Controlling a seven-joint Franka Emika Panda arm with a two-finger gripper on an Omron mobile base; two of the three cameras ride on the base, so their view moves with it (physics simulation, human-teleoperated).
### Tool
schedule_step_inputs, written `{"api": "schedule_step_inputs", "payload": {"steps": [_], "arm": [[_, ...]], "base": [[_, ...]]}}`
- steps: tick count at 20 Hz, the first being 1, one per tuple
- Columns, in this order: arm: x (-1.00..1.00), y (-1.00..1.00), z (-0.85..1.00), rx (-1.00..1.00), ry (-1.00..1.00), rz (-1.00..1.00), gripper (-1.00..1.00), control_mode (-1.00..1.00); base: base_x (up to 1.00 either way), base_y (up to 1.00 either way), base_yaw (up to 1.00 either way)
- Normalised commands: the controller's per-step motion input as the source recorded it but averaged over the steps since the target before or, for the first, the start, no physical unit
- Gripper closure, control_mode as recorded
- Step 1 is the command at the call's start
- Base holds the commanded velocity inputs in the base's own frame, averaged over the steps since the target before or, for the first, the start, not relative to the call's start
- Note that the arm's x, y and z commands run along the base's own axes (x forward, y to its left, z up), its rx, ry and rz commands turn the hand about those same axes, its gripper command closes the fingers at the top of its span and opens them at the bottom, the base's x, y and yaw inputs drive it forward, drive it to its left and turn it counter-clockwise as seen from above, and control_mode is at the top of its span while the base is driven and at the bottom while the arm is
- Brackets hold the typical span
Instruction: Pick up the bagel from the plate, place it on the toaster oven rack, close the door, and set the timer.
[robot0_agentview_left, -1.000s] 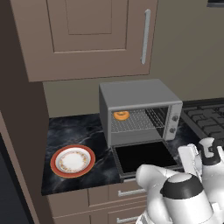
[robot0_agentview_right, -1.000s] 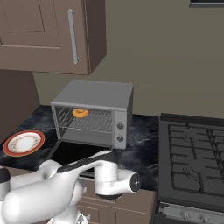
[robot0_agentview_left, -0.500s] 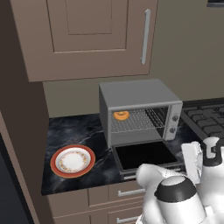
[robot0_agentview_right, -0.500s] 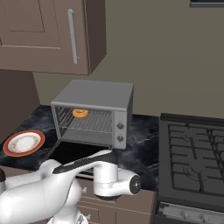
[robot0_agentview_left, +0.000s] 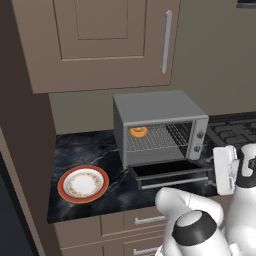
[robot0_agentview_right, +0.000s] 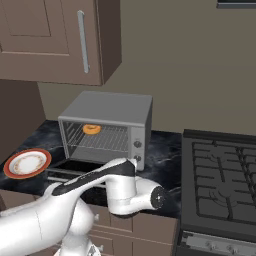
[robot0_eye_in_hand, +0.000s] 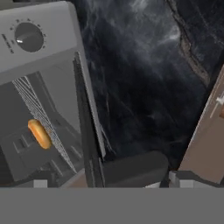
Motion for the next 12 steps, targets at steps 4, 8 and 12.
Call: {"api": "schedule_step_inputs", "payload": {"steps": [4,8,12], "arm": [[0.95,0.35,0.19,0.03,-0.02,-0.02,-1.00,-1.00],[0.99,0.40,0.15,0.03,-0.01,-0.01,-1.00,-1.00],[0.94,0.38,0.16,0.04,0.00,0.00,-1.00,-1.00]], "base": [[0.00,0.00,0.00],[0.00,0.00,0.00],[0.00,0.00,0.00]]}}
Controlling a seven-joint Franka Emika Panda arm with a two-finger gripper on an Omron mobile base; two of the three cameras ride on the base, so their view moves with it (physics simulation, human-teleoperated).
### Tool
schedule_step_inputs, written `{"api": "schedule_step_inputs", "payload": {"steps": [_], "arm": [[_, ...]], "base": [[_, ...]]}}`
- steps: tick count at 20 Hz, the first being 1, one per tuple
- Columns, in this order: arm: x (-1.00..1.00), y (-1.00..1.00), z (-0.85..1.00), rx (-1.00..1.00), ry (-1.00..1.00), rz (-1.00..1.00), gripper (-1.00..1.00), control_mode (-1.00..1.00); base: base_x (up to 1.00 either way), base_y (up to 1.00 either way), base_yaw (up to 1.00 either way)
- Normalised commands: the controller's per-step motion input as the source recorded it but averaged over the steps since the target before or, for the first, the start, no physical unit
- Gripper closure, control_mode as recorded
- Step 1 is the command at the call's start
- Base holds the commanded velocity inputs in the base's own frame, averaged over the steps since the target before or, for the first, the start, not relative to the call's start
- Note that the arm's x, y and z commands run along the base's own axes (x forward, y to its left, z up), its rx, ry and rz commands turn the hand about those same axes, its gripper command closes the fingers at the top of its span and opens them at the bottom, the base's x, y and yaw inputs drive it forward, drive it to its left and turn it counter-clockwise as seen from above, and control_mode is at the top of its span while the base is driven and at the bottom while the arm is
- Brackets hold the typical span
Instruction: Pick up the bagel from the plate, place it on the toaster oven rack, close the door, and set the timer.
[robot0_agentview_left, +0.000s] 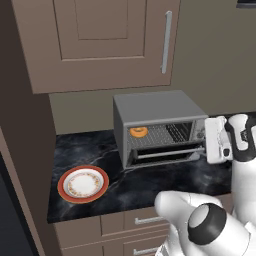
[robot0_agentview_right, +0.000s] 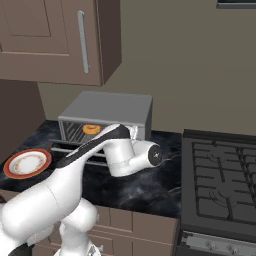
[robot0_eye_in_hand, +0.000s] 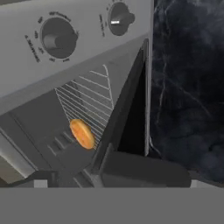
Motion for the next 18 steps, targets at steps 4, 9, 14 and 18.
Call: {"api": "schedule_step_inputs", "payload": {"steps": [4,9,14,18], "arm": [[0.79,0.32,0.16,0.04,0.00,0.00,-1.00,-1.00],[0.74,0.26,0.17,0.03,0.00,0.00,-1.00,-1.00],[0.71,0.21,0.11,0.02,0.00,0.00,-1.00,-1.00],[0.74,0.20,0.04,0.01,0.00,0.00,-1.00,-1.00]], "base": [[0.00,0.00,0.00],[0.00,0.00,0.00],[0.00,0.00,0.00],[0.00,0.00,0.00]]}}
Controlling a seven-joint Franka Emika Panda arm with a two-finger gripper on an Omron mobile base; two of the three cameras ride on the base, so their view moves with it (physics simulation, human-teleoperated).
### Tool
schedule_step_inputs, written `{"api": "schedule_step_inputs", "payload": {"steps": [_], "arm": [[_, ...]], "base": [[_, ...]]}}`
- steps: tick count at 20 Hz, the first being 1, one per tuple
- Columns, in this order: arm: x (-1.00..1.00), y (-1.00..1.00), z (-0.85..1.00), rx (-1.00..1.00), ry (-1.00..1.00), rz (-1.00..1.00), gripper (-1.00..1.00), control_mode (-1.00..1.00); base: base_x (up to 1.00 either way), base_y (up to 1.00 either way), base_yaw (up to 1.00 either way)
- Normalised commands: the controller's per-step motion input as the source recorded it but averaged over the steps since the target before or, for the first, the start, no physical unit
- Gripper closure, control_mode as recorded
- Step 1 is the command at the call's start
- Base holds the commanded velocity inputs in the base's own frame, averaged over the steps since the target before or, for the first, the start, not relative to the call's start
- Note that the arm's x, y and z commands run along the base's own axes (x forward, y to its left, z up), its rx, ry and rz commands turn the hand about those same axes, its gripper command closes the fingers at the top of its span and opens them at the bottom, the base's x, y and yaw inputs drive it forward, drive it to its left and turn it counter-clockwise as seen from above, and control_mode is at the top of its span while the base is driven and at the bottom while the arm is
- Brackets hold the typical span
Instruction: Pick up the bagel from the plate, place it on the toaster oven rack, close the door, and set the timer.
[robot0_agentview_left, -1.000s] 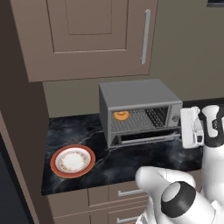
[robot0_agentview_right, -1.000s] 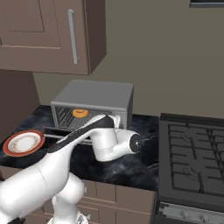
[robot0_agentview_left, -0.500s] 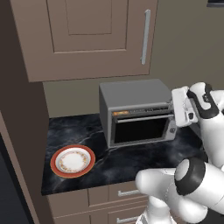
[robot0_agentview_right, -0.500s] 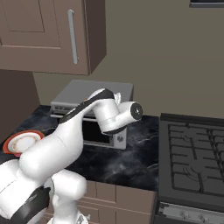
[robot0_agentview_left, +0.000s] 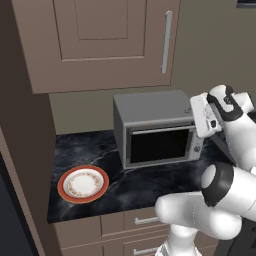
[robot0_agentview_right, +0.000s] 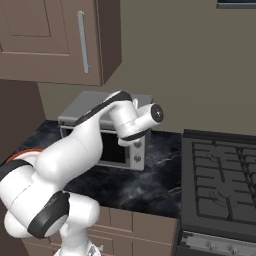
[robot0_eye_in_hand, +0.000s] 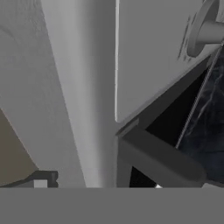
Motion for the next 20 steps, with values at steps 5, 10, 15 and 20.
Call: {"api": "schedule_step_inputs", "payload": {"steps": [5,10,15,20], "arm": [[0.76,0.15,0.00,0.00,0.00,-0.01,-1.00,-1.00],[0.56,0.06,0.35,0.03,0.00,-0.02,-1.00,-1.00],[0.36,0.00,0.83,0.07,0.01,-0.04,-1.00,-1.00],[0.45,0.00,0.95,0.07,0.06,-0.05,-1.00,-1.00]], "base": [[0.00,0.00,0.00],[0.00,0.00,0.00],[0.00,0.00,0.00],[0.00,0.00,0.00]]}}
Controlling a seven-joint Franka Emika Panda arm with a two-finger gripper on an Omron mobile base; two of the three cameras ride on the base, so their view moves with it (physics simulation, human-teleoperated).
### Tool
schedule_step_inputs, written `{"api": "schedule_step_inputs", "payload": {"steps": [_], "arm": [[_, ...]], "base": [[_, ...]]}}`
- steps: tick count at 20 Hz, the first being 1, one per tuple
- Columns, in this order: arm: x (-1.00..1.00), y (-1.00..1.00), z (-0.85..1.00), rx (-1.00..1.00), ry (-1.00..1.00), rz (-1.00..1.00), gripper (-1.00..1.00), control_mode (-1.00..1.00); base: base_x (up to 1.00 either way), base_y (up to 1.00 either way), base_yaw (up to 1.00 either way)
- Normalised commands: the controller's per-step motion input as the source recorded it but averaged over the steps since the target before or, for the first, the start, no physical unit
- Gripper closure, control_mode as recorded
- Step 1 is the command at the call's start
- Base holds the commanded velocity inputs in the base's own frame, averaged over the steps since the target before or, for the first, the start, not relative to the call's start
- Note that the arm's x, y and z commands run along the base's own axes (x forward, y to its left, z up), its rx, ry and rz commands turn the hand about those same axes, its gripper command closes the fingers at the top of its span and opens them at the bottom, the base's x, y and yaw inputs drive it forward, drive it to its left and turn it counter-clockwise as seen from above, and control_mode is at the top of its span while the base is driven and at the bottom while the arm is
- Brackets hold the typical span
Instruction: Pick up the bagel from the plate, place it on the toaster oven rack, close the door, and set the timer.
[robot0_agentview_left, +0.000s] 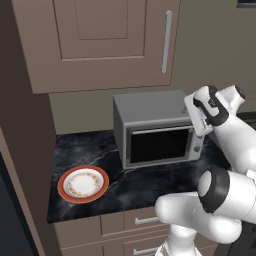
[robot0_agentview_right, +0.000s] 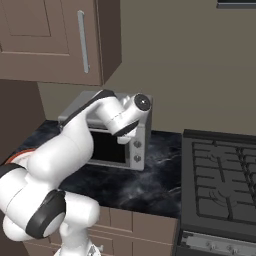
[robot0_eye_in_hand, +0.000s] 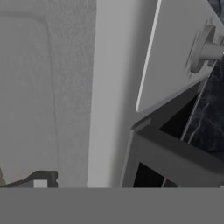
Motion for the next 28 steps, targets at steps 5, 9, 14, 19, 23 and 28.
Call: {"api": "schedule_step_inputs", "payload": {"steps": [5,9,14,19,23,28], "arm": [[0.51,0.00,1.00,0.09,0.11,-0.06,-1.00,-1.00],[0.29,-0.01,1.00,0.10,0.21,-0.06,-1.00,-1.00],[0.06,-0.11,1.00,0.11,0.27,-0.04,-1.00,-1.00],[0.06,-0.11,1.00,0.11,0.29,-0.05,-1.00,-1.00],[0.00,-0.16,1.00,0.10,0.26,-0.03,-1.00,-1.00],[0.16,-0.60,0.96,0.08,0.16,0.00,-1.00,-1.00]], "base": [[0.00,0.00,0.00],[0.00,0.00,0.00],[0.00,0.00,0.00],[0.00,0.00,0.00],[0.00,0.00,0.00],[0.00,0.00,0.00]]}}
